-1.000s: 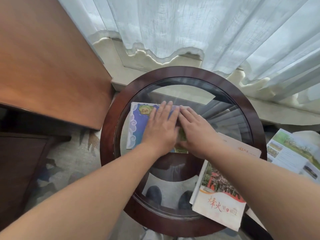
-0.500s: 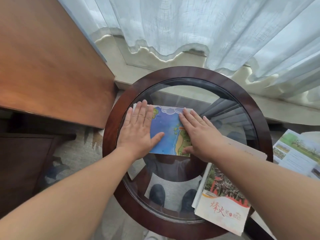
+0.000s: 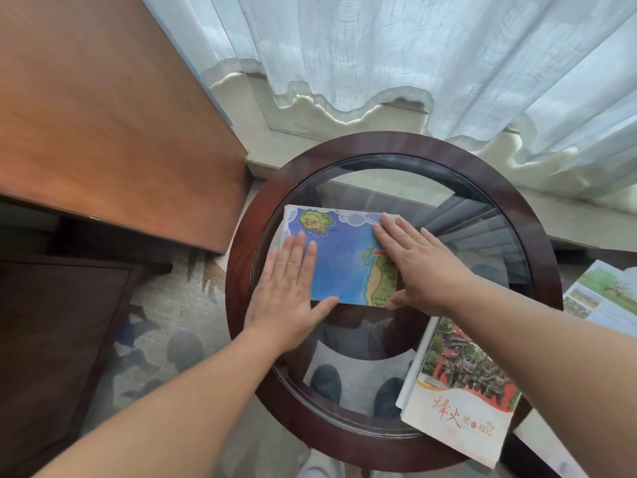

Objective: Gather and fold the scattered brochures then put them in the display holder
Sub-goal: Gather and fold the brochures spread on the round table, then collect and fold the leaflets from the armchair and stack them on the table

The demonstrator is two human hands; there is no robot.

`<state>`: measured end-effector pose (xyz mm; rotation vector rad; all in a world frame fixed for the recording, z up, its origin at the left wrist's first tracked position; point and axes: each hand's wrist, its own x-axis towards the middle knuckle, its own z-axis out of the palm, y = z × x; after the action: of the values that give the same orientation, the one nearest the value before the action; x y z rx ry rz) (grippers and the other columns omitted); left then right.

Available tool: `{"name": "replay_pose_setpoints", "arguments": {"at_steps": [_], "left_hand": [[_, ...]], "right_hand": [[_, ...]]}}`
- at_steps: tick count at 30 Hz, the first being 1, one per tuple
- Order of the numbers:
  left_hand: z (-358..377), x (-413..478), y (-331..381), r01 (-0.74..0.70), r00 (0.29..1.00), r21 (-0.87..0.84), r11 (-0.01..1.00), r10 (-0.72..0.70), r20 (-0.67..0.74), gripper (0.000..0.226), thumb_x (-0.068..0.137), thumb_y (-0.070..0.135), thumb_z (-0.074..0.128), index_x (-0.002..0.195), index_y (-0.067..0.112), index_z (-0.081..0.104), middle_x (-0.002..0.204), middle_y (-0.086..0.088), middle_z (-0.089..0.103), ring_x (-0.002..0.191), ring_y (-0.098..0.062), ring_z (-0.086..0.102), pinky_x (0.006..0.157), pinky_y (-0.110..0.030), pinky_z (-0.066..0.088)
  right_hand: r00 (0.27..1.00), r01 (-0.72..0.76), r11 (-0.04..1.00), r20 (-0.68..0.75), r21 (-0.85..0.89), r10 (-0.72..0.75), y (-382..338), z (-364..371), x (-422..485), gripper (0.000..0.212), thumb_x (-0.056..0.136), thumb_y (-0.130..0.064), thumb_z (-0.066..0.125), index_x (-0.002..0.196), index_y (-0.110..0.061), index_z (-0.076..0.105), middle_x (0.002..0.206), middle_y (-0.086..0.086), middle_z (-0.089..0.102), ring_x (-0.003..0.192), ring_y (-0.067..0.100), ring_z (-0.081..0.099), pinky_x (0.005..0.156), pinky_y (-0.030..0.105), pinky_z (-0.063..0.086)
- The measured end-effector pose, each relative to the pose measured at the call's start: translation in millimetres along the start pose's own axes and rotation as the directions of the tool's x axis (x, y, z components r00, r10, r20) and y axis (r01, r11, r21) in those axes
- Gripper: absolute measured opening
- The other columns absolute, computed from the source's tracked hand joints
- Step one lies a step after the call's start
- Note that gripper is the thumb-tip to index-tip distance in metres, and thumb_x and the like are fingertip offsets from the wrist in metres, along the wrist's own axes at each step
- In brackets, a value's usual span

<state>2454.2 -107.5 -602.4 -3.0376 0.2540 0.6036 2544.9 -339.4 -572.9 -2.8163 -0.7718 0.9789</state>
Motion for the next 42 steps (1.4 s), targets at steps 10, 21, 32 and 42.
{"name": "replay_pose_setpoints", "arguments": {"at_steps": [10,21,32,42], "left_hand": [[-19.0,43.2,-18.7,0.141,0.990,-0.011,0.990,-0.141,-0.022,0.096,0.084,0.075,0.000,0.149,0.009,-0.023,0.161,-0.008,-0.023,0.148,-0.020,-0.020,0.120,-0.045,-0.008],[-90.1,8.8,12.1,-0.040,0.998,-0.165,0.985,0.032,-0.053,0.066,0.097,0.050,0.042,0.149,0.011,0.033,0.157,-0.010,0.029,0.144,-0.025,0.028,0.116,-0.043,0.021],[-184.8,-47.4,170.9,-0.454,0.889,-0.266,0.851,0.453,-0.067,0.049,0.097,0.045,0.045,0.140,0.022,0.045,0.145,0.001,0.044,0.127,-0.021,0.049,0.102,-0.036,0.040],[-204.5,-99.9,312.8,-0.681,0.720,-0.228,0.696,0.693,-0.031,0.052,0.098,0.048,0.040,0.144,0.025,0.038,0.146,0.004,0.040,0.128,-0.018,0.046,0.103,-0.034,0.041]], "right_hand": [[0.999,-0.031,0.999,-0.017,-0.015,0.031,-4.5,5.4,0.4,0.132,0.069,-0.051,0.079,0.152,-0.025,-0.020,0.159,-0.007,-0.026,0.148,0.013,-0.017,0.120,0.039,0.000],[0.948,-0.100,0.965,-0.272,0.244,0.167,-39.8,-23.0,-62.4,0.083,0.089,-0.048,0.060,0.153,-0.014,0.020,0.159,0.008,0.023,0.147,0.026,0.018,0.118,0.042,0.019],[0.718,-0.329,0.699,-0.313,0.634,0.622,-28.1,-36.6,-290.9,0.040,0.096,-0.038,0.050,0.135,-0.029,0.045,0.131,-0.009,0.052,0.121,0.014,0.046,0.099,0.033,0.043],[0.538,-0.458,0.471,-0.187,0.754,0.822,16.0,23.0,-420.5,0.038,0.097,-0.037,0.046,0.133,-0.026,0.048,0.130,-0.008,0.052,0.123,0.015,0.046,0.096,0.034,0.045]]}}
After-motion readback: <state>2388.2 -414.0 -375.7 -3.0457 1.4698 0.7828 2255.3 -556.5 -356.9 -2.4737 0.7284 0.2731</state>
